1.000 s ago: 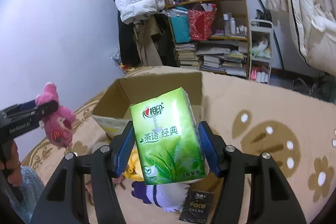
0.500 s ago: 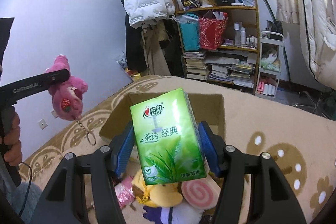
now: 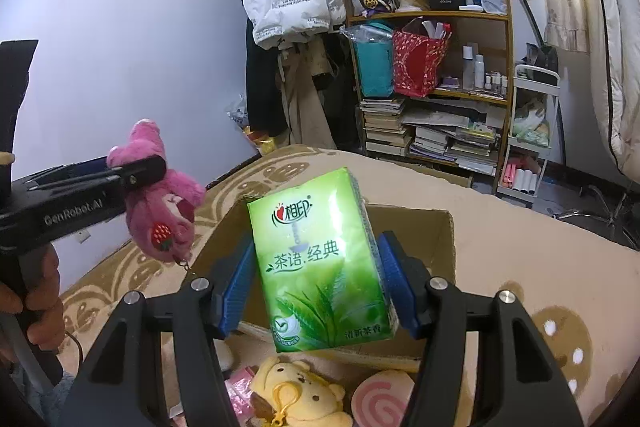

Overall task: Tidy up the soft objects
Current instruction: 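Lift the green tissue pack with the right tool while the left tool lifts the pink bear, then drop the pink bear and green tissue pack into the box, opening both tools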

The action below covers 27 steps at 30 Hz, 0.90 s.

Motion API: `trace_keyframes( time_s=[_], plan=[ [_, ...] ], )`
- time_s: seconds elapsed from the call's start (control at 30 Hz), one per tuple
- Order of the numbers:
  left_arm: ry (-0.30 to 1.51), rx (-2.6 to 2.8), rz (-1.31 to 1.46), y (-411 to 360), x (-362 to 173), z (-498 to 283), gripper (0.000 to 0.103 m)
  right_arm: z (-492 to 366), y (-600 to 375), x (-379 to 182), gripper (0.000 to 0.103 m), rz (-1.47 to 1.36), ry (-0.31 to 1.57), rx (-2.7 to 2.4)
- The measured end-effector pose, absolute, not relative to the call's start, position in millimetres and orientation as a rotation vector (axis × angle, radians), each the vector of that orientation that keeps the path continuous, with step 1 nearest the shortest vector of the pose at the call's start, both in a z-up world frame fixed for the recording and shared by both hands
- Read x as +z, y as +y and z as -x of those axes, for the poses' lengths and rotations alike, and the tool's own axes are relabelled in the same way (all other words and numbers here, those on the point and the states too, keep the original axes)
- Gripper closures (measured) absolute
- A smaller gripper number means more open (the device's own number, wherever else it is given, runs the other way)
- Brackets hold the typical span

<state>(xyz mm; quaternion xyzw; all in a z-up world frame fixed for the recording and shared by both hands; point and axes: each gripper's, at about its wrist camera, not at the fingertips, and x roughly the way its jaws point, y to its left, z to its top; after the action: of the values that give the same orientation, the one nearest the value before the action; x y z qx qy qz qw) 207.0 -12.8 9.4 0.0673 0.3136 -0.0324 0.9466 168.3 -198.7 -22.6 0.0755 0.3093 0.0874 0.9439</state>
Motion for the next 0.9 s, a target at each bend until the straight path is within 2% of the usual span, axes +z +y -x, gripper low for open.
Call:
trace_keyframes(
  time_s=[0.6,0.7,0.77,0.83,0.9],
  plan=[
    [0.804,-0.133,-0.191,-42,-53,-242,0.035,-197,-221,-58,0.038,-0.182,0.760,0.142],
    [0.799,-0.127,-0.195,-43,-51,-243,0.027,-198,-222,-58,0.037,-0.178,0.767,0.112],
    [0.803,-0.121,-0.183,-40,-47,-243,0.021,-197,-223,-57,0.033,-0.187,0.772,0.114],
    [0.788,-0.113,-0.171,-36,-42,-241,0.012,-192,-225,-54,0.016,-0.193,0.764,0.111],
    [0.769,-0.100,-0.176,-33,-37,-239,0.004,-186,-226,-49,0.009,-0.202,0.745,0.114]
  ],
)
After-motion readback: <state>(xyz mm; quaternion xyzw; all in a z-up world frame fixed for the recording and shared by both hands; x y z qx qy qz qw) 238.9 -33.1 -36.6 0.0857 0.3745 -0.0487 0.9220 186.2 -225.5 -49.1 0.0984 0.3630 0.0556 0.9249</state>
